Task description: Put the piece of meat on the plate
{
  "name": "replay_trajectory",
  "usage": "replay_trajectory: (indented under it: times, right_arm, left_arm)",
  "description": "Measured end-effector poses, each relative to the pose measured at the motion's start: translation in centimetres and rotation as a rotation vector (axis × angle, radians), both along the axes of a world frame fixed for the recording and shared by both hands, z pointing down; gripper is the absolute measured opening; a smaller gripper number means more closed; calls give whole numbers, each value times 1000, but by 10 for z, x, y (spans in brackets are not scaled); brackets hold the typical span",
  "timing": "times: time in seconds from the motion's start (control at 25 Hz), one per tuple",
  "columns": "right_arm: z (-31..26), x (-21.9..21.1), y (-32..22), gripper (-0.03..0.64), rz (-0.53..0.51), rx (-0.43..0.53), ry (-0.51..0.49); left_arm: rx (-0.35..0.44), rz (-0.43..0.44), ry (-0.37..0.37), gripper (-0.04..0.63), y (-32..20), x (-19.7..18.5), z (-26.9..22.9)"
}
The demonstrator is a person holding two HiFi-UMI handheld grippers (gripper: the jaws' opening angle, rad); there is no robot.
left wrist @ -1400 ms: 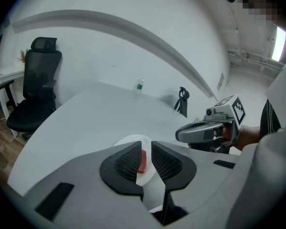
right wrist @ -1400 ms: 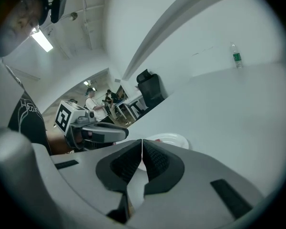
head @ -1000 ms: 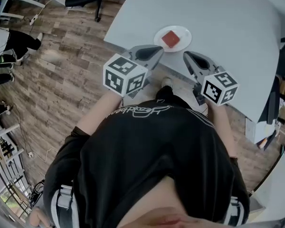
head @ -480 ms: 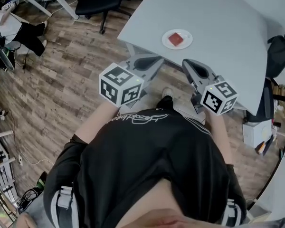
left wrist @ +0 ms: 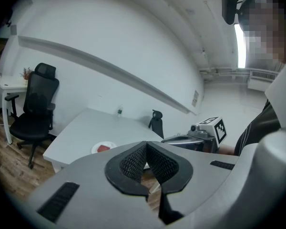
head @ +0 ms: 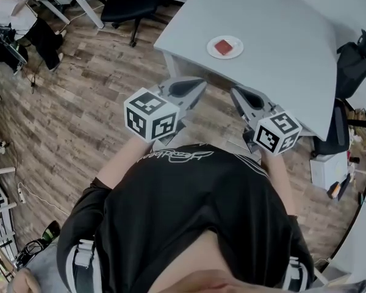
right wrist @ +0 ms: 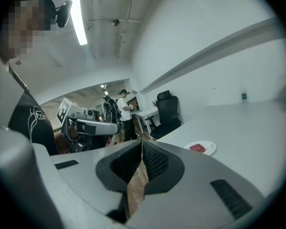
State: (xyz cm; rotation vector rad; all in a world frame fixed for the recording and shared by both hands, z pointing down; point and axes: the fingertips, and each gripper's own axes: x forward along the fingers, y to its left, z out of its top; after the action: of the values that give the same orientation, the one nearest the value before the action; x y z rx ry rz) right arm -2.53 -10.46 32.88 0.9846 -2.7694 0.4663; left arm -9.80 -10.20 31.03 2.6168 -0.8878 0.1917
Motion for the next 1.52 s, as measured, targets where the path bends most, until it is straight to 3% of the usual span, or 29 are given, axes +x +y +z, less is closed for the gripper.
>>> replay_trajectory:
  times: [0.36, 0.56, 0.92, 1.52]
  right_arm:
    - [-2, 48, 57, 11, -12, -21, -21]
    - [2, 76, 99, 11, -8, -39, -30]
    - [3, 120, 174, 11, -26, -30, -43]
    - [-7, 138, 227, 11, -54, 14, -71]
  left_arm:
    - [-5, -11, -6, 8, 62, 49, -9]
    - [-44, -14, 28, 8, 106, 80, -6]
    - [-18, -16, -5, 8, 185, 128, -4]
    - [6, -26, 0, 8, 236, 151, -15]
